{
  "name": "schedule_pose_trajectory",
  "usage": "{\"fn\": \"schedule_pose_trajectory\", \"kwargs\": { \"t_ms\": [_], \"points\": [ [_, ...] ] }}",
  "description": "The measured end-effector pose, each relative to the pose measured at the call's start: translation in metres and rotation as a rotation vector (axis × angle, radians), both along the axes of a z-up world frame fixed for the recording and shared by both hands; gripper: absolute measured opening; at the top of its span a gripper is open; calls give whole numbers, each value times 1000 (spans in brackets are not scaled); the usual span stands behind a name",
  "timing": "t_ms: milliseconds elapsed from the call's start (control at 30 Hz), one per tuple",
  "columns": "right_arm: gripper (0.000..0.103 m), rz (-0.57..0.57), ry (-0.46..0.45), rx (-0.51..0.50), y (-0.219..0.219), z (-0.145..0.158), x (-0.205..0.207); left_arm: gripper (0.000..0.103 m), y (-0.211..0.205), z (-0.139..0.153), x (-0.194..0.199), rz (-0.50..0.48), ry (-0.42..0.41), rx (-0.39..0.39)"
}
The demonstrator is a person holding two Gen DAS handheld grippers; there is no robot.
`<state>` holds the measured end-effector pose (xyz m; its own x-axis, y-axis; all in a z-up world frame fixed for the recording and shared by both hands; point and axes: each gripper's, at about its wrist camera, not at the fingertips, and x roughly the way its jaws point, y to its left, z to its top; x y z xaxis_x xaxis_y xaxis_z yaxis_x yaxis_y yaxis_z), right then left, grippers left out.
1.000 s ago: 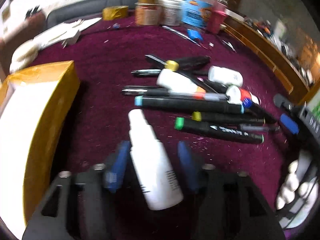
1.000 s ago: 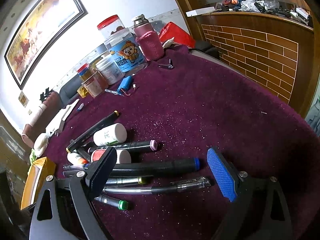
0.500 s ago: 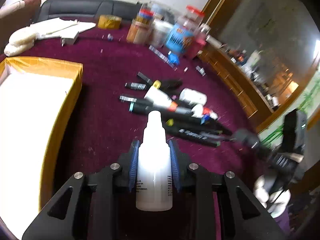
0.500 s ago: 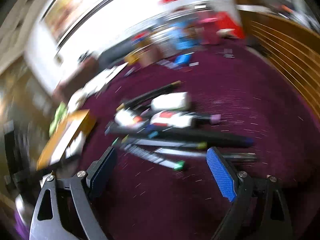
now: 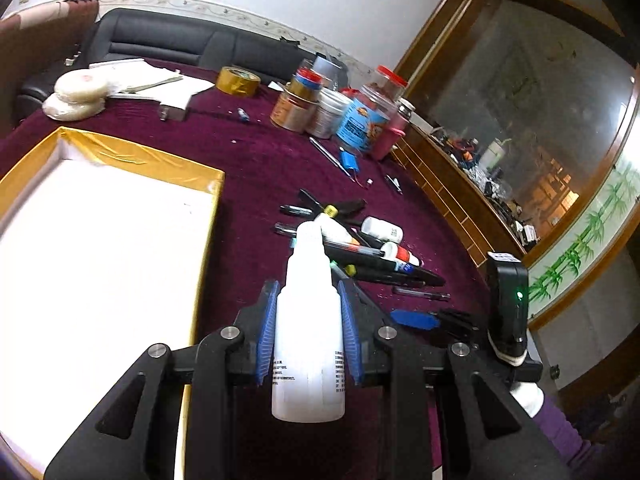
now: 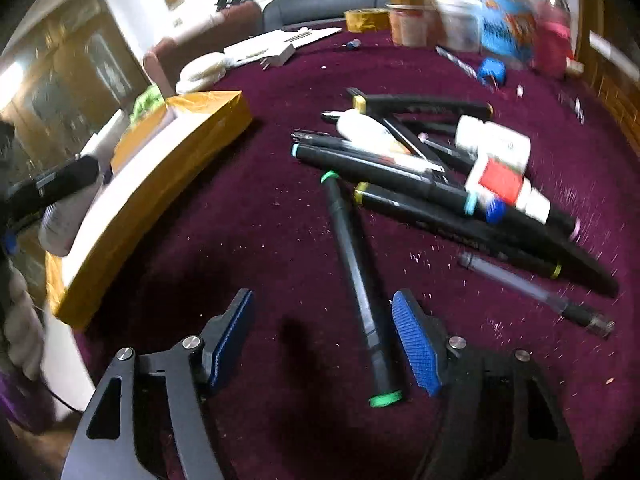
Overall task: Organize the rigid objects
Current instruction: 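Grasp the green-capped black marker with the right tool while the left tool holds the bottle, then lower bottle and marker into the yellow-rimmed tray while both tools open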
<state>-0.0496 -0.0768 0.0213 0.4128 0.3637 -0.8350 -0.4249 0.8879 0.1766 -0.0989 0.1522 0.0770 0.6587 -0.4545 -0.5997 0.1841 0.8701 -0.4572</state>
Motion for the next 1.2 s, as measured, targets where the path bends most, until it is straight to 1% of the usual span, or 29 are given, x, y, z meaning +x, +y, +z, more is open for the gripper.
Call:
{"fn": "schedule_pose_trajectory", "kwargs": {
  "t_ms": [67, 133, 167, 200, 233, 267, 300, 333, 433, 533, 600, 667, 733, 800, 900, 967, 1100, 1167, 1200],
  "points": [
    [66, -9, -29, -50, 10, 1, 5, 27, 5, -2, 1, 12, -1, -1],
    [59, -26, -40, -92, 19, -2, 10, 27, 10, -5, 0, 19, 6, -15],
    [45, -26, -31, -114, 25, -7, 14, 27, 12, -5, -1, 21, 10, -22],
    [36, -29, -23, -134, 28, -12, 17, 27, 15, -6, -2, 22, 12, -25],
    [32, -31, -61, -160, 31, -10, 16, 27, 17, -6, -3, 28, 14, -27],
    [21, -29, -60, -161, 33, -8, 16, 27, 20, -6, -4, 36, 17, -29],
    [13, -38, -36, -137, 30, -7, 16, 27, 24, -5, -5, 43, 19, -31],
    [13, -46, -19, -112, 27, -4, 13, 27, 29, -4, -6, 55, 20, -34],
    [13, -78, 17, 30, 14, 12, 6, 27, 45, -1, -8, 74, 21, -46],
    [13, -76, 56, 217, 12, 36, 5, 27, 64, 4, -3, 89, 31, -62],
    [13, -58, 92, 334, 18, 50, 8, 27, 69, 6, 6, 89, 46, -44],
    [13, -40, 151, 454, 30, 59, 18, 27, 73, 6, 18, 86, 62, -23],
    [13, -28, 203, 528, 50, 63, 32, 27, 77, 5, 36, 92, 82, 9],
    [13, -30, 227, 541, 74, 62, 44, 27, 84, 0, 50, 99, 100, 19],
    [13, -55, 278, 538, 113, 49, 65, 27, 95, -17, 75, 114, 158, -25],
    [13, -75, 287, 509, 130, 41, 72, 27, 100, -27, 89, 123, 178, -44],
    [14, -115, 311, 466, 146, 28, 85, 27, 108, -45, 104, 171, 211, -38],
    [16, -133, 311, 441, 148, 24, 90, 34, 115, -51, 105, 207, 227, -62],
    [16, -138, 312, 418, 151, 22, 92, 40, 119, -54, 104, 214, 233, -80]
  ]
}}
